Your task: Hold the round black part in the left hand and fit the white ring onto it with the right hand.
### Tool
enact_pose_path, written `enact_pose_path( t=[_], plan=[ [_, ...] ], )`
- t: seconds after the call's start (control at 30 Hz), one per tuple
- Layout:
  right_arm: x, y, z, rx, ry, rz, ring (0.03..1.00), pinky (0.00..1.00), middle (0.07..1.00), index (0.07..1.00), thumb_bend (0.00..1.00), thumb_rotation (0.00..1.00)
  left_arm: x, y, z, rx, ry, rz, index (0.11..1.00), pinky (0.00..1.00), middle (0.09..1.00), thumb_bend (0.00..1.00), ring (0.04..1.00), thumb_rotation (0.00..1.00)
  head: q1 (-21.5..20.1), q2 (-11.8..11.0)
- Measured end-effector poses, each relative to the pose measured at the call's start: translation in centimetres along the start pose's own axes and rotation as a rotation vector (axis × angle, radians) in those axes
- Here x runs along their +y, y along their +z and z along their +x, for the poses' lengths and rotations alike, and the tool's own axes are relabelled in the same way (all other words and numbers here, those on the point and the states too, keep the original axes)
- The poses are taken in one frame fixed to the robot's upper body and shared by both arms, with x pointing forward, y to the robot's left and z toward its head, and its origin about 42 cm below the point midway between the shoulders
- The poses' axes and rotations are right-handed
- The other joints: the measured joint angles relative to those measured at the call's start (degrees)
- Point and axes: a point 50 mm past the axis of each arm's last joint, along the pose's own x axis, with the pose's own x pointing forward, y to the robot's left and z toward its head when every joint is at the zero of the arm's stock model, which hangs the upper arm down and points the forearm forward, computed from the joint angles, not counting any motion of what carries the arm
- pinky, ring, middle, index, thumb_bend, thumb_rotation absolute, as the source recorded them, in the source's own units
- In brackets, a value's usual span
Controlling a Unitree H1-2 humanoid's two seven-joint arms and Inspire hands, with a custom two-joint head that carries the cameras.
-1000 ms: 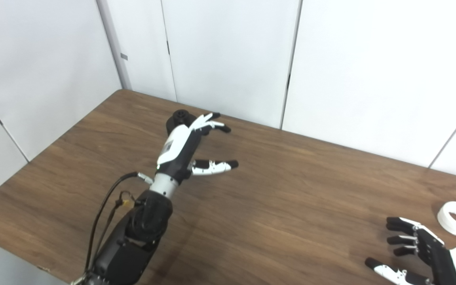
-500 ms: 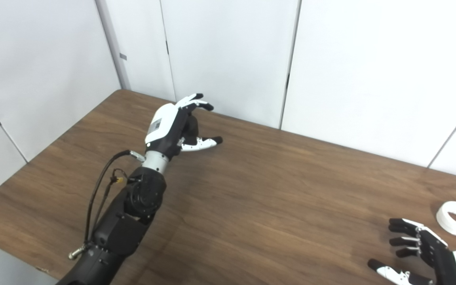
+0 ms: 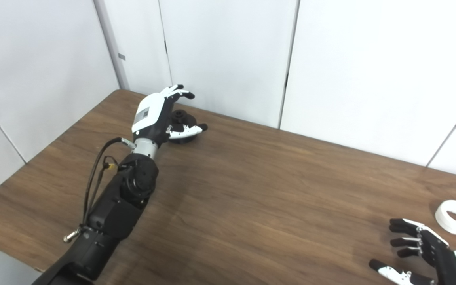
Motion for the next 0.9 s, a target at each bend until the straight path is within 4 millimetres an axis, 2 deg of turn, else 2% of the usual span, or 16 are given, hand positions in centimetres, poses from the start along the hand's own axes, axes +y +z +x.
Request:
enact_pose_path(
  t=[0.13,0.27,0.33,0.47,0.63,0.73,0.9],
  plan=[
    [0.0,0.0,0.0,0.0,0.0,0.005,0.607,0.52,0.697,0.691,0.69,0.0,-0.2,-0.9,0.6,0.05,-0.014,0.029,0.791,0.78,0.927,0.89,0.949,0.33,0.0,0.0],
    [0.0,0.0,0.0,0.001,-0.001,0.006,0.61,0.52,0.697,0.692,0.69,0.0,0.1,-1.1,1.4,0.086,-0.009,0.075,0.815,0.78,0.932,0.9,0.949,0.35,-0.2,0.2],
    [-0.1,-0.1,0.0,0.001,-0.001,0.005,0.61,0.51,0.698,0.693,0.69,0.0,0.3,-1.2,2.0,0.097,-0.01,0.108,0.825,0.81,0.944,0.91,0.963,0.38,-0.2,0.2],
    [-0.3,-0.1,-0.1,0.003,-0.003,0.0,0.608,0.51,0.702,0.692,0.69,0.0,0.9,-1.1,2.8,0.112,-0.007,0.157,0.828,0.79,0.945,0.95,0.962,0.41,-0.1,0.3],
    [-0.5,-0.2,-0.2,0.006,-0.009,0.004,0.606,0.51,0.693,0.687,0.69,0.0,0.6,-1.6,3.0,0.153,-0.031,0.184,0.848,0.84,0.97,1.0,0.989,0.43,0.0,0.3],
    [-0.5,-0.2,-0.2,0.006,-0.009,0.005,0.605,0.51,0.693,0.688,0.69,0.0,0.4,-1.6,2.9,0.168,-0.048,0.208,0.863,0.83,0.987,1.0,0.997,0.46,0.0,0.4],
    [-0.5,-0.3,-0.2,0.006,-0.009,0.005,0.607,0.52,0.694,0.688,0.68,0.0,0.1,-1.7,3.3,0.201,-0.066,0.238,0.867,0.86,1.0,1.0,1.0,0.45,-0.2,0.5]
  ],
)
